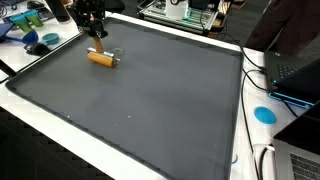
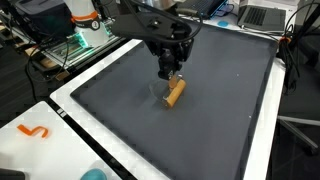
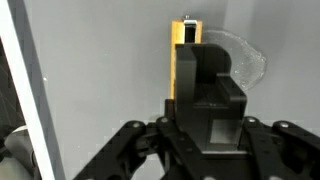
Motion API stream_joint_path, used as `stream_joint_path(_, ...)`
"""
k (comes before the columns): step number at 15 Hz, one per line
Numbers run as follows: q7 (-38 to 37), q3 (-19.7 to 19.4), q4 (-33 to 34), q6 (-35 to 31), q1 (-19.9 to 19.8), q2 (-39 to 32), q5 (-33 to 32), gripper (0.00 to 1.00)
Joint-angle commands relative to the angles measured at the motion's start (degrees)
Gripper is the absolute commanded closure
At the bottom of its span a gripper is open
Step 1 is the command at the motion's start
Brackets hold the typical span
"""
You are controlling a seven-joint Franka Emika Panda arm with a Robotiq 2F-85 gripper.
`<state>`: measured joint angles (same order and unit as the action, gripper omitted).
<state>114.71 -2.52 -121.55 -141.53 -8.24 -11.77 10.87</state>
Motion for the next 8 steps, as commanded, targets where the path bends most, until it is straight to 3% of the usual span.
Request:
stream_joint_path(1, 0.6, 1.0, -0.1, -1.1, -0.9, 0.5, 1.7, 0.76)
stream_joint_path(8, -0.6, 1.3, -0.9, -1.7, -0.4, 3.3, 1.0, 0.76)
